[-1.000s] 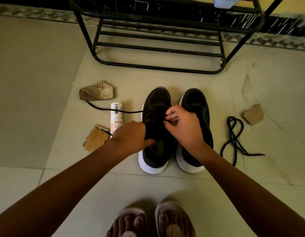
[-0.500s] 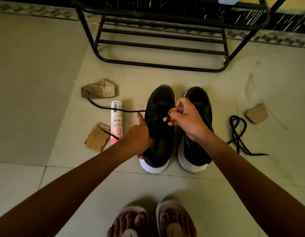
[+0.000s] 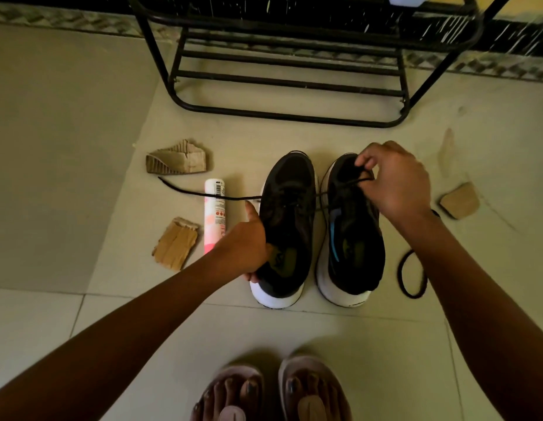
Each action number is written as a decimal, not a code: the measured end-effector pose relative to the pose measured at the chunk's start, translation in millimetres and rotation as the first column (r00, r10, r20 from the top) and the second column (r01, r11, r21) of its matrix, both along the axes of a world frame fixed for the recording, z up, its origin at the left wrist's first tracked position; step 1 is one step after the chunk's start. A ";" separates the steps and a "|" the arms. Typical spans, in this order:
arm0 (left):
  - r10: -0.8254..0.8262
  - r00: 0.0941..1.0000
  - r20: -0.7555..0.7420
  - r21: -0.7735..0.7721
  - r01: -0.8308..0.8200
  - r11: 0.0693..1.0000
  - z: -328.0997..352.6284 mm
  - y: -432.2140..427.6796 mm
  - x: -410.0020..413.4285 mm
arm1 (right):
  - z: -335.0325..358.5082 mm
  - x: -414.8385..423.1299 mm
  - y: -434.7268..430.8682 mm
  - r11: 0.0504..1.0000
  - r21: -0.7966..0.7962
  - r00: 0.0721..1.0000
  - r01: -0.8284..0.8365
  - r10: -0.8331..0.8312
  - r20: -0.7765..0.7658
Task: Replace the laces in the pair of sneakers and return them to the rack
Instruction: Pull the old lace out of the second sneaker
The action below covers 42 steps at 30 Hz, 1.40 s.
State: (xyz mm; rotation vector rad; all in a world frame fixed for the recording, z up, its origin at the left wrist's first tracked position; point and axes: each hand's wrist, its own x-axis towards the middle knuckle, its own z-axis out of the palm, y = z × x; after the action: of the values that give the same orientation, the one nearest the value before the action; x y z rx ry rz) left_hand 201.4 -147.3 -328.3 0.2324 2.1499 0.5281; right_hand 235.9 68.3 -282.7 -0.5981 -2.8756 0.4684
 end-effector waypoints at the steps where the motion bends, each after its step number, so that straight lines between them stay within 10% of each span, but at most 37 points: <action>1: -0.012 1.000 -0.009 0.003 0.012 1.000 -0.2 0.8 0.8 | -1.6 0.6 5.3 1.000 0.010 0.999 0.025 -0.025 -0.029; 5: -0.033 0.999 -0.037 0.006 0.033 0.999 0.9 3.8 3.5 | -6.1 0.6 15.7 0.915 -0.384 0.964 0.123 -0.202 -0.171; 8: -0.044 0.999 -0.019 -0.015 0.044 0.999 4.6 4.1 3.1 | 3.6 -0.2 19.9 0.425 -0.881 0.868 0.207 -0.495 -0.035; 10: -0.016 1.000 0.020 -0.013 0.016 1.000 6.4 3.1 2.7 | 12.0 -0.9 27.9 0.019 -0.985 0.761 0.171 -0.637 0.120; 11: -0.007 1.000 0.031 -0.005 0.007 1.000 6.6 2.2 3.2 | 13.9 -0.7 33.5 -0.033 -0.985 0.731 0.170 -0.666 0.148; 13: -0.037 0.999 0.001 0.025 0.037 0.999 5.8 0.9 3.7 | 15.0 1.3 39.5 0.182 -0.958 0.775 0.223 -0.629 0.061; 16: -0.101 0.995 -0.019 0.041 0.101 0.994 8.8 -2.6 3.5 | 9.2 5.8 31.9 0.780 -0.579 0.968 0.238 -0.237 0.078; 18: -0.148 0.982 -0.120 -0.011 0.148 0.989 15.7 -4.0 -1.0 | 6.9 9.3 15.7 0.936 -0.347 0.969 0.068 0.021 0.247; 23: -0.090 0.871 -0.482 0.041 0.125 0.991 19.9 -2.1 -23.6 | 0.3 21.0 -45.4 0.898 -0.408 0.927 -0.163 0.280 0.248; 42: 0.157 0.939 -0.305 0.343 -0.045 0.938 5.6 15.9 -37.0 | -32.3 29.3 -87.8 0.954 -0.158 0.898 -0.256 0.296 0.327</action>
State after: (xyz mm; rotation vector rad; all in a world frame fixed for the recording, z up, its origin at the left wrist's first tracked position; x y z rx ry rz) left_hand 164.5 -131.4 -322.7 0.4212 2.3943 0.9749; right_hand 265.1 -19.6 -315.0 -0.3088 -3.3136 0.6239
